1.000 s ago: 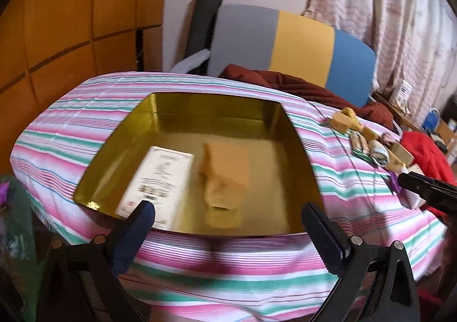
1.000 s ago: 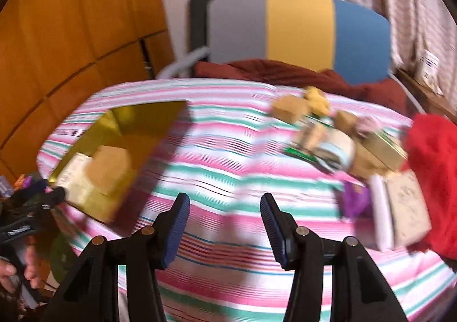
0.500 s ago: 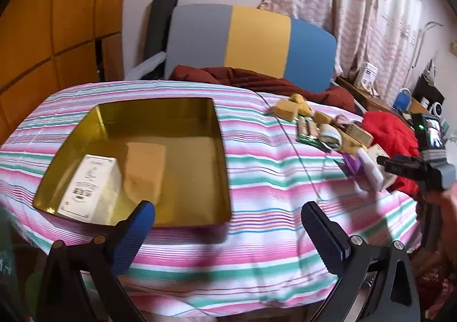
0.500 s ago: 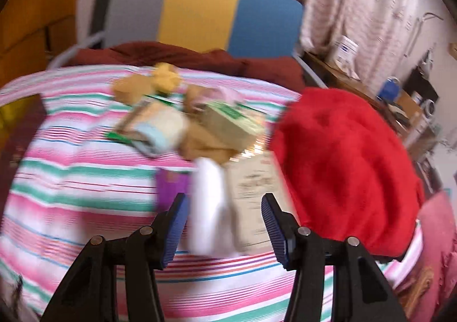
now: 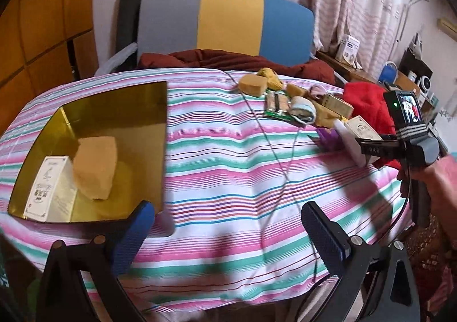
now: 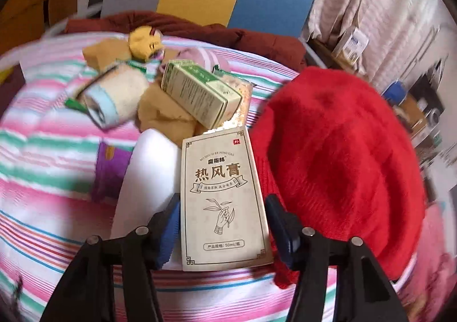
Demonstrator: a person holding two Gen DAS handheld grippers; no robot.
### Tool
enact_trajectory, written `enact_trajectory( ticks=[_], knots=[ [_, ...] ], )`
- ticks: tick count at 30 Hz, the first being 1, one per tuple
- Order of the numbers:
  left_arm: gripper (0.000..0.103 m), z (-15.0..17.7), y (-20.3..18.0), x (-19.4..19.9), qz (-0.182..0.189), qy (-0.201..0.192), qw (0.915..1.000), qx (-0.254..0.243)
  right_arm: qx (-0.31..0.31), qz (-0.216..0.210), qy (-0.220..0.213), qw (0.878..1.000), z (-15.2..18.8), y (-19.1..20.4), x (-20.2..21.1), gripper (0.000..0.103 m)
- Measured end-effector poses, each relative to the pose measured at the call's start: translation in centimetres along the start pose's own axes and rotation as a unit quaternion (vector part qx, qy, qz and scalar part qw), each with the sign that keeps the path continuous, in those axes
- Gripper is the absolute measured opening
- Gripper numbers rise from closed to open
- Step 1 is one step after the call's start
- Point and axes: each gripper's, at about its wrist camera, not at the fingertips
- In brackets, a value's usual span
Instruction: Organize objects
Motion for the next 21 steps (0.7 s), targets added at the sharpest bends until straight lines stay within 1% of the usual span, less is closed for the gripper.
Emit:
enact_trajectory(
  ticks=[2, 3, 4, 5, 6, 7, 8, 9, 10, 12, 16, 18, 21],
  knots=[
    [0.103, -0.3, -0.8, -0.4, 0.006, 0.002, 1.0000, -0.006, -0.015, -0.018, 0.009, 1.000, 0.1, -0.1, 0.0, 0.055],
    [0.103, -0.5, -1.2, -0.6, 0.010, 0.004, 0.9999, -0.008, -0.030, -0.041, 0.012, 0.999, 0.1, -0.5, 0.0, 0.055],
    [0.103, -0.6, -1.4, -0.8, 0.012, 0.005, 0.9999, -0.009, -0.050, -0.077, 0.017, 0.996, 0.2, -0.9, -0.1, 0.055],
    [0.103, -0.9, -2.0, -1.2, 0.015, 0.007, 0.9998, -0.012, -0.071, -0.123, 0.024, 0.990, 0.4, -1.1, -0.1, 0.055],
    [0.103, -1.1, -2.4, -1.4, 0.017, 0.008, 0.9997, -0.014, -0.090, -0.171, 0.033, 0.981, 0.5, -1.3, -0.1, 0.054],
    [0.103, -1.4, -2.7, -1.7, 0.018, 0.009, 0.9997, -0.016, -0.103, -0.206, 0.039, 0.972, 0.7, -1.5, -0.2, 0.055],
    [0.103, -1.7, -3.2, -2.1, 0.019, 0.011, 0.9996, -0.018, -0.107, -0.223, 0.039, 0.968, 0.8, -1.5, -0.1, 0.055],
    [0.103, -1.9, -3.5, -2.4, 0.021, 0.013, 0.9995, -0.019, -0.108, -0.229, 0.038, 0.967, 0.7, -1.6, 0.0, 0.055],
    [0.103, -2.2, -3.6, -2.6, 0.023, 0.015, 0.9994, -0.019, -0.111, -0.227, 0.035, 0.967, 0.7, -1.7, 0.2, 0.055],
    [0.103, -2.7, -4.4, -3.7, 0.030, 0.031, 0.9989, -0.021, -0.118, -0.209, 0.022, 0.971, 0.8, -2.2, 0.6, 0.055],
    [0.103, -3.3, -5.7, -5.3, 0.041, 0.047, 0.9979, -0.019, -0.123, -0.143, 0.000, 0.982, 0.8, -3.0, 1.4, 0.055],
    [0.103, -3.6, -6.4, -6.0, 0.049, 0.053, 0.9973, -0.016, -0.119, -0.122, 0.000, 0.985, 0.9, -3.1, 1.5, 0.055],
    [0.103, -4.1, -7.8, -7.2, 0.060, 0.066, 0.9958, -0.020, -0.119, -0.110, 0.009, 0.987, 0.9, -3.1, 0.9, 0.055]
  ],
)
Point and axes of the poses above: each gripper's, at about its wrist camera, not at the fingertips, and x roughly against the way its jaws point, y to its left, z to its underside
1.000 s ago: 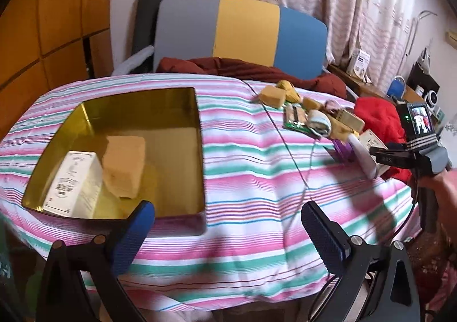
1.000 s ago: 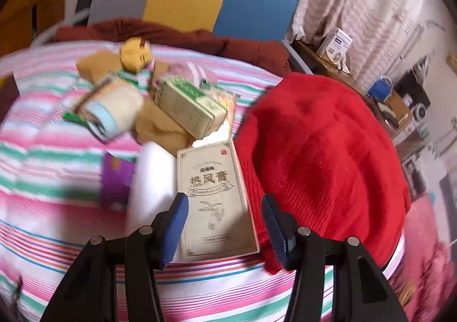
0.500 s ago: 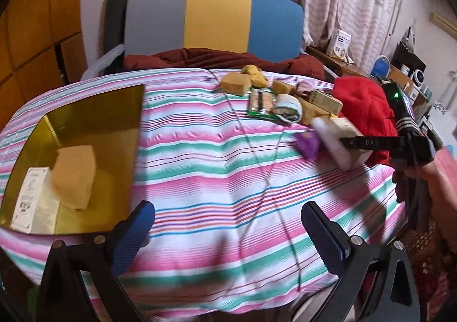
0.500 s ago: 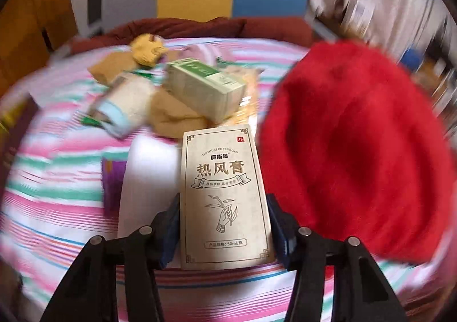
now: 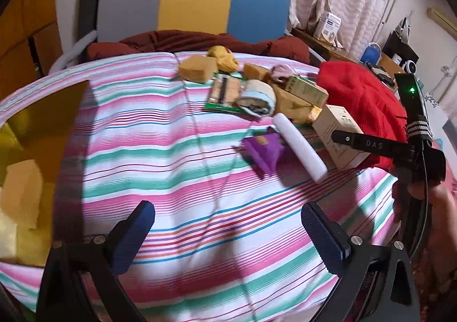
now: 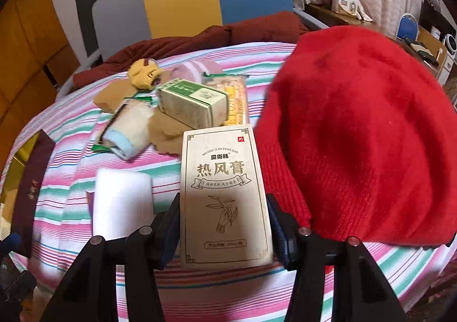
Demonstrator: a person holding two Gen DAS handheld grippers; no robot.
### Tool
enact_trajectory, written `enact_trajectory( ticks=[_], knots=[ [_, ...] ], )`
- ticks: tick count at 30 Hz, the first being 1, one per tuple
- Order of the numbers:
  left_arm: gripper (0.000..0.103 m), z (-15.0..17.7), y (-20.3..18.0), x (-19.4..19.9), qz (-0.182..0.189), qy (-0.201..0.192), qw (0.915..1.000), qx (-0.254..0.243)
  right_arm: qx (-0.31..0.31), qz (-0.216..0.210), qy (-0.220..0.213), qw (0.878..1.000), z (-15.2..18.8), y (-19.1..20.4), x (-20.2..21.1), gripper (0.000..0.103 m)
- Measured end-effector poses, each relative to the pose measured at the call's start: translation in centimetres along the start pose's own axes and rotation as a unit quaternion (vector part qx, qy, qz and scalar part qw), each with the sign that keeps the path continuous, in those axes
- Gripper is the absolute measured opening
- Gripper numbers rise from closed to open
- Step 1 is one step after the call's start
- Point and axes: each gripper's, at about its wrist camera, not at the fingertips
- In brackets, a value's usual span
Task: Organize objects
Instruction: 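Grasp the white foam roller with the left tool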
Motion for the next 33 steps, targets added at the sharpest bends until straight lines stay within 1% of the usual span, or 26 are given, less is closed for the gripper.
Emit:
enact_trajectory(
  ticks=[4, 8, 9, 11, 13, 15, 16, 18, 20, 22, 23, 24, 25, 26, 27, 30, 33],
  knots=[
    [0.103, -0.9, -1.6, -1.7, 0.014, 0.015, 0.9998, -0.006, 0.007, 0.017, -0.005, 1.000, -0.4, -0.4, 0.3, 0.055],
    [0.103, -2.0, -2.9, -3.0, 0.039, 0.023, 0.9990, -0.003, 0.011, 0.027, -0.013, 0.999, -0.4, -0.6, 0.6, 0.054],
    [0.103, -2.4, -3.2, -3.4, 0.057, 0.026, 0.9980, 0.002, 0.009, 0.026, -0.012, 1.000, -0.4, -0.7, 0.7, 0.054],
    [0.102, -2.9, -3.8, -4.1, 0.080, 0.035, 0.9961, 0.010, 0.004, 0.025, -0.010, 1.000, -0.8, -0.7, 0.0, 0.054],
    [0.099, -3.2, -4.3, -5.0, 0.096, 0.046, 0.9942, 0.015, -0.004, 0.023, -0.009, 1.000, -0.9, -1.0, 0.0, 0.054],
    [0.086, -3.4, -4.5, -6.1, 0.102, 0.062, 0.9926, 0.023, -0.013, 0.019, -0.009, 1.000, -1.0, -1.3, -0.2, 0.054],
    [0.082, -3.5, -4.5, -6.7, 0.108, 0.073, 0.9911, 0.027, -0.018, 0.016, -0.008, 1.000, -1.0, -1.4, -0.2, 0.054],
    [0.066, -3.5, -4.7, -8.0, 0.127, 0.103, 0.9858, 0.039, -0.022, 0.015, -0.007, 1.000, -1.0, -1.4, -0.2, 0.054],
    [0.064, -3.3, -4.6, -8.8, 0.134, 0.118, 0.9825, 0.053, -0.022, 0.016, -0.007, 1.000, -1.0, -1.4, -0.3, 0.054],
    [0.064, -3.3, -4.7, -8.8, 0.138, 0.105, 0.9832, 0.057, -0.020, 0.017, -0.005, 1.000, -1.1, -1.3, -0.4, 0.054],
    [0.060, -3.4, -4.8, -8.9, 0.139, 0.107, 0.9830, 0.055, -0.017, 0.018, -0.005, 1.000, -1.1, -1.2, -0.5, 0.054],
    [0.045, -3.3, -5.0, -8.9, 0.138, 0.108, 0.9831, 0.052, -0.015, 0.020, -0.005, 1.000, -1.1, -1.1, -0.5, 0.054],
    [0.037, -3.2, -5.2, -8.9, 0.139, 0.110, 0.9829, 0.048, -0.013, 0.021, -0.005, 1.000, -1.1, -1.1, -0.6, 0.054],
    [0.030, -3.0, -5.4, -8.8, 0.153, 0.111, 0.9811, 0.044, -0.012, 0.022, -0.005, 1.000, -1.1, -1.0, -0.6, 0.054],
    [0.027, -2.9, -5.4, -8.6, 0.154, 0.105, 0.9816, 0.041, -0.009, 0.023, -0.006, 1.000, -1.1, -0.9, -0.6, 0.054],
    [0.026, -2.3, -5.5, -7.8, 0.146, 0.091, 0.9847, 0.027, -0.003, 0.027, -0.007, 1.000, -1.1, -0.8, -0.7, 0.054],
    [0.026, -1.6, -4.5, -7.4, 0.153, 0.093, 0.9832, 0.037, 0.003, 0.029, -0.010, 1.000, -1.0, -0.5, -0.5, 0.054]
  ],
)
Point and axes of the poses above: each gripper's, at about its wrist camera, not at the fingertips, and x roughly against the way its jaws point, y to its left, z to its underside
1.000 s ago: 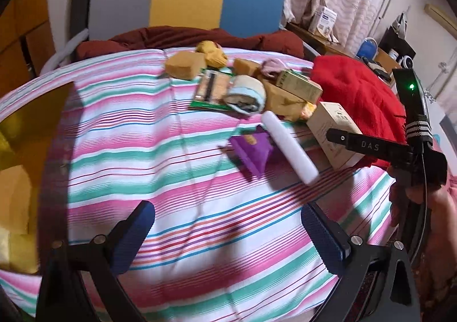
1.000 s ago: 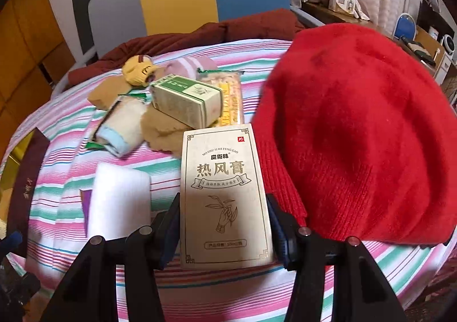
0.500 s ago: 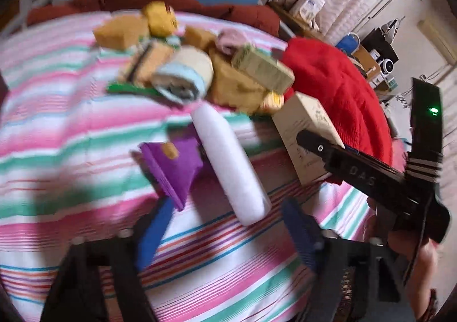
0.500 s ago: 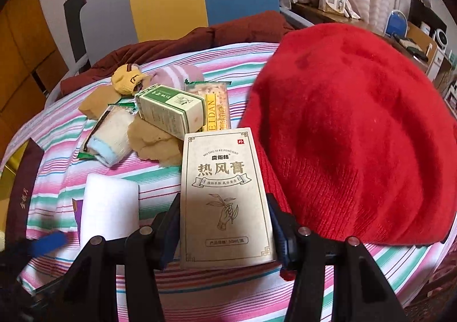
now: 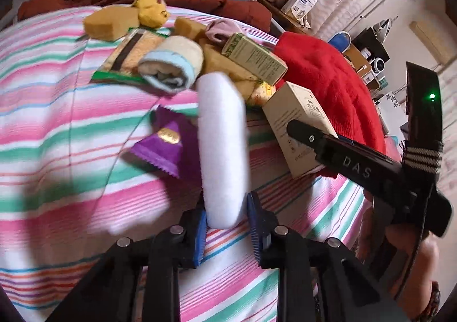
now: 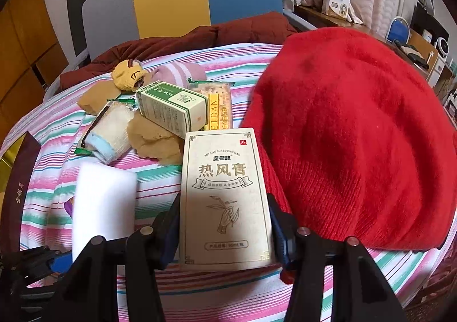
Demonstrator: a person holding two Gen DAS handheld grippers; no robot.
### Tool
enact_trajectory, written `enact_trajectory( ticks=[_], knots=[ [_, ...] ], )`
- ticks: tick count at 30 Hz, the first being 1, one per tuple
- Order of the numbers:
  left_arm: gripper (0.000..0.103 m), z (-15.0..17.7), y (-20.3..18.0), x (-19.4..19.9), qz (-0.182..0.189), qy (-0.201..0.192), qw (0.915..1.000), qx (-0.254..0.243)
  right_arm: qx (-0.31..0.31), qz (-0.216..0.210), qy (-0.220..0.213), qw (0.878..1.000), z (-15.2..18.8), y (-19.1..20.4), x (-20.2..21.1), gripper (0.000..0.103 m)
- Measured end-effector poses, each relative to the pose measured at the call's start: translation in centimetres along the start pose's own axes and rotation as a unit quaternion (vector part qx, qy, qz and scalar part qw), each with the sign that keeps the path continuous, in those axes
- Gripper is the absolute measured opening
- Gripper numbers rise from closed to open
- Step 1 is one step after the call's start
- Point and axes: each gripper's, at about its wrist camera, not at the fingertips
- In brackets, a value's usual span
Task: Organize objects
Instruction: 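Grasp the white foam roller with the left tool, then carry the foam roller and cream box over the gold tray with both tools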
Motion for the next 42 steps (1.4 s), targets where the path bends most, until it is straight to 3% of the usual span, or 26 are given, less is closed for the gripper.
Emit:
enact_trajectory(
  ticks=[6, 16, 23, 42],
  knots=[
    [0.026, 1.3, 3.2, 1.7, 0.014, -0.005, 0.9994, 0.031, -0.003, -0.007, 0.000, 1.000, -0.1, -0.2, 0.0, 0.053],
    [0.026, 2.7, 5.3, 3.4, 0.015, -0.025, 0.9975, 0.064, -0.005, -0.016, -0.001, 1.000, 0.1, 0.2, 0.2, 0.053],
    [0.025, 4.2, 6.2, 4.6, 0.012, -0.039, 0.9960, 0.080, -0.011, -0.053, -0.010, 0.998, 0.1, 0.3, 0.7, 0.053],
    [0.023, 7.0, 8.6, 10.1, 0.004, -0.086, 0.9915, 0.097, 0.049, -0.074, -0.048, 0.995, 0.2, 2.9, 2.0, 0.053]
  ],
)
Point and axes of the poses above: each gripper's, at about its wrist camera, not at the fingertips, and x roughly against the way its jaws point, y to its left, z to its underside
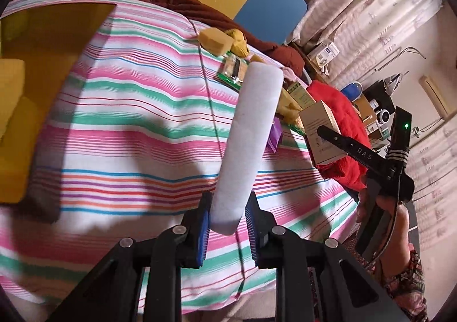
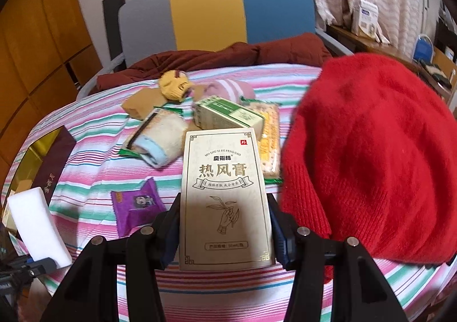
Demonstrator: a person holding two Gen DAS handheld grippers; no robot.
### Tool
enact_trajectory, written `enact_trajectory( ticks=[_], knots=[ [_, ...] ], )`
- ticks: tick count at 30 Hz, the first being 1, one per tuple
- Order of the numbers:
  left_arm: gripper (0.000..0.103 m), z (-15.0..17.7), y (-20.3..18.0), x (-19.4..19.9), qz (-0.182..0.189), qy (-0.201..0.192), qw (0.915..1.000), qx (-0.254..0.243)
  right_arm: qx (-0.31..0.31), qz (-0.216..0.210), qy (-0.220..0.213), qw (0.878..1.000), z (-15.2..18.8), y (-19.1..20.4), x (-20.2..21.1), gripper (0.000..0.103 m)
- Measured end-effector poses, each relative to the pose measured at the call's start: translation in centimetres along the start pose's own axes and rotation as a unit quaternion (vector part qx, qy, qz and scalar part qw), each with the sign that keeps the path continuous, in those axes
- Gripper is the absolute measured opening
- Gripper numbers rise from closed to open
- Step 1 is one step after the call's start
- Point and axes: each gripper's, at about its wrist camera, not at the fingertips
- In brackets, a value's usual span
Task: Organize objects
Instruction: 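Carry the foam roller and cream box over the gold tray with both tools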
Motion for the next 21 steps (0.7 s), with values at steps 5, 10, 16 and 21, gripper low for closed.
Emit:
enact_trajectory(
  ticks=[5, 10, 16, 21],
  knots=[
    [0.023, 0.4, 1.0, 1.9, 0.000, -0.012, 0.9999, 0.001, 0.033, -0.007, -0.014, 0.999, 0.1, 1.6, 0.5, 0.053],
    [0.023, 0.7, 1.9, 4.0, -0.005, -0.029, 0.9996, 0.000, 0.068, -0.020, -0.021, 0.997, 0.5, 3.6, 0.9, 0.053],
    [0.023, 0.8, 3.7, 6.2, -0.012, -0.042, 0.9989, 0.017, 0.120, -0.024, -0.030, 0.992, 1.2, 6.0, 1.3, 0.053],
    [0.023, 0.9, 5.6, 8.3, -0.020, -0.058, 0.9977, 0.029, 0.095, -0.050, -0.041, 0.993, 2.1, 7.8, 2.4, 0.053]
  ],
)
Point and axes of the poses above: each gripper's, at about its wrist camera, not at the fingertips, and x roughly against the way its jaws point, y to its left, z to its underside
